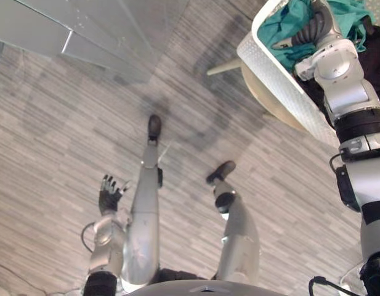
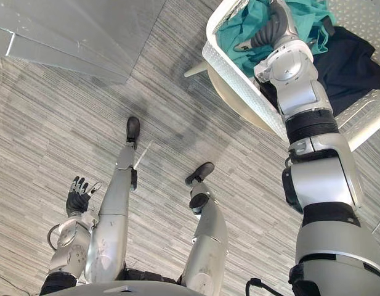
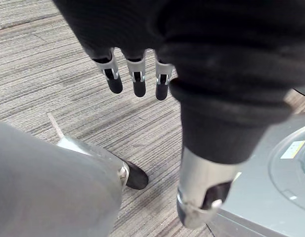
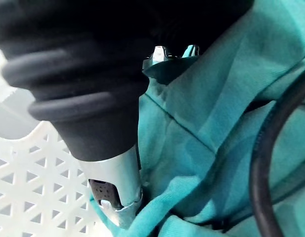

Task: Pick up the laundry basket with both hands and put the clothes into the washing machine.

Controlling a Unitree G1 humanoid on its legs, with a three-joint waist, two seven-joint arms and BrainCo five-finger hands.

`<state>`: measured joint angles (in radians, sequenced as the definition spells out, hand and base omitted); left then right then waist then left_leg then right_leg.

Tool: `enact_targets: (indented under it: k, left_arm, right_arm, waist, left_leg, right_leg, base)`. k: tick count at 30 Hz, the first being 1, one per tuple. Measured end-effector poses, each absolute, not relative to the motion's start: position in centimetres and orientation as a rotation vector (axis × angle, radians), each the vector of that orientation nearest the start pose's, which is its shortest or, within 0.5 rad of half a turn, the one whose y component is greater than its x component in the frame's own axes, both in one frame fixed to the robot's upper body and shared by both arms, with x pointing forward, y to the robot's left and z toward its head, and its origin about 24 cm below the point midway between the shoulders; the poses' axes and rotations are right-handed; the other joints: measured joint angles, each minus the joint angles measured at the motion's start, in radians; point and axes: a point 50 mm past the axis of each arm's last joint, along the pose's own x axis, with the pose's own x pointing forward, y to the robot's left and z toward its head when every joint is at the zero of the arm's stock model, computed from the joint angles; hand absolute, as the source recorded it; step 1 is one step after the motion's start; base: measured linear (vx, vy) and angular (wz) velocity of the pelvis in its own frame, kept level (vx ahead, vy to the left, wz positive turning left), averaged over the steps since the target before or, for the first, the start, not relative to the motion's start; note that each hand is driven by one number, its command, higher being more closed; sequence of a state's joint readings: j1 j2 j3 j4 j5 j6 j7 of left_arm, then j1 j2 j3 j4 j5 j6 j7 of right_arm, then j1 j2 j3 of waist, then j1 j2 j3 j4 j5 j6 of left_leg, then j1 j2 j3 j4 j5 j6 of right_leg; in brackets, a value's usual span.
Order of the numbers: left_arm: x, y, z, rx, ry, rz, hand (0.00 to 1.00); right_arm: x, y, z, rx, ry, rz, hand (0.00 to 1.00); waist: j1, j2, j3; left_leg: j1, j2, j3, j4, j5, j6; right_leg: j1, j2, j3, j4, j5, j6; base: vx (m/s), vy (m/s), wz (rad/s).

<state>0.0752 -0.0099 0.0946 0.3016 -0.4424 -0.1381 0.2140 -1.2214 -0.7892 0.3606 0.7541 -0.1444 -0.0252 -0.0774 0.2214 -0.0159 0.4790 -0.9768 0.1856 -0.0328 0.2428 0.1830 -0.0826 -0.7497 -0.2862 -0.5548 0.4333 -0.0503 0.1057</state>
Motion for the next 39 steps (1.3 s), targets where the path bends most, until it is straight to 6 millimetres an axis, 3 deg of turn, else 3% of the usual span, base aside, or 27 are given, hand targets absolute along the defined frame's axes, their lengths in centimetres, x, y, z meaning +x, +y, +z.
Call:
enact_targets:
  k: [4, 5, 9, 12, 19, 27, 31, 35, 39]
  left_arm:
    - [21.7, 19.1, -3.4, -0.440, 0.236, 0.454, 0.00]
    - [21.7, 19.2, -3.4, -0.439, 0.235, 0.454, 0.00]
    - [21.5, 19.5, -2.9, -0.435, 0.211, 0.457, 0.00]
    - [21.5, 19.5, -2.8, -0.435, 0.210, 0.457, 0.00]
    - [21.1, 19.8, -2.6, -0.441, 0.197, 0.475, 0.00]
    - [21.1, 19.9, -2.7, -0.444, 0.199, 0.484, 0.00]
    - [21.0, 19.9, -2.9, -0.452, 0.210, 0.503, 0.00]
    - [20.9, 20.0, -3.0, -0.460, 0.218, 0.527, 0.00]
    - [20.7, 20.0, -3.4, -0.465, 0.234, 0.535, 0.00]
  right_arm:
    - [38.6, -24.5, 32.5, -1.056, -0.446, -0.286, 0.00]
    - [38.6, -24.5, 32.3, -1.072, -0.438, -0.290, 1.00]
    - [38.9, -24.2, 32.0, -1.126, -0.418, -0.297, 1.00]
    - [38.9, -24.5, 32.0, -1.148, -0.404, -0.320, 1.00]
    - [39.0, -25.1, 30.8, -1.105, -0.369, -0.325, 1.00]
    - [39.0, -26.2, 29.7, -1.036, -0.320, -0.354, 1.00]
    - [38.7, -27.3, 29.5, -0.836, -0.338, -0.405, 1.00]
    - [37.9, -29.4, 29.3, -0.463, -0.372, -0.496, 1.00]
    - [37.0, -30.6, 29.7, -0.207, -0.430, -0.554, 1.00]
  waist:
    - [-0.005, -0.009, 0.001]
    - [-0.006, -0.011, 0.000]
    - [-0.013, -0.034, -0.004]
    - [-0.014, -0.037, -0.005]
    - [-0.021, -0.062, -0.020]
    - [-0.029, -0.062, -0.020]
    - [-0.028, -0.062, -0.020]
    - [-0.036, -0.062, -0.020]
    - [-0.037, -0.062, -0.020]
  left_leg:
    - [-0.041, 0.006, 0.000, 0.037, -0.008, 0.002]
    - [-0.047, 0.007, 0.000, 0.048, -0.012, 0.003]
    - [-0.061, 0.010, 0.001, 0.065, -0.017, 0.004]
    - [-0.062, 0.009, 0.003, 0.066, -0.017, 0.004]
    - [-0.059, 0.007, 0.005, 0.064, -0.010, -0.002]
    - [-0.043, 0.006, 0.008, 0.061, -0.006, 0.001]
    - [-0.033, 0.006, 0.016, 0.052, 0.001, 0.002]
    - [-0.025, 0.004, 0.026, 0.052, 0.002, 0.004]
    - [-0.010, 0.004, 0.039, 0.054, 0.002, 0.006]
  right_leg:
    - [-0.030, -0.003, 0.000, 0.025, -0.005, -0.004]
    - [-0.032, -0.003, 0.000, 0.027, -0.005, -0.004]
    - [-0.040, -0.004, 0.001, 0.034, -0.005, -0.004]
    - [-0.040, -0.006, 0.000, 0.037, -0.005, -0.004]
    - [-0.036, -0.010, -0.002, 0.039, -0.005, -0.004]
    - [-0.019, -0.012, -0.003, 0.039, -0.004, -0.004]
    - [-0.018, -0.015, 0.001, 0.041, -0.003, -0.003]
    - [-0.018, -0.023, 0.008, 0.050, -0.003, -0.003]
    - [-0.017, -0.026, 0.023, 0.058, -0.004, -0.003]
  base:
    - [0.00, 0.000, -0.01]
    - [0.02, 0.003, -0.03]
    - [0.01, 0.001, -0.01]
    - [0.03, -0.003, 0.01]
    - [0.05, -0.011, 0.02]
    - [0.04, -0.013, 0.02]
    - [0.03, -0.013, 0.00]
    - [0.04, -0.017, 0.00]
    - [0.02, -0.018, -0.04]
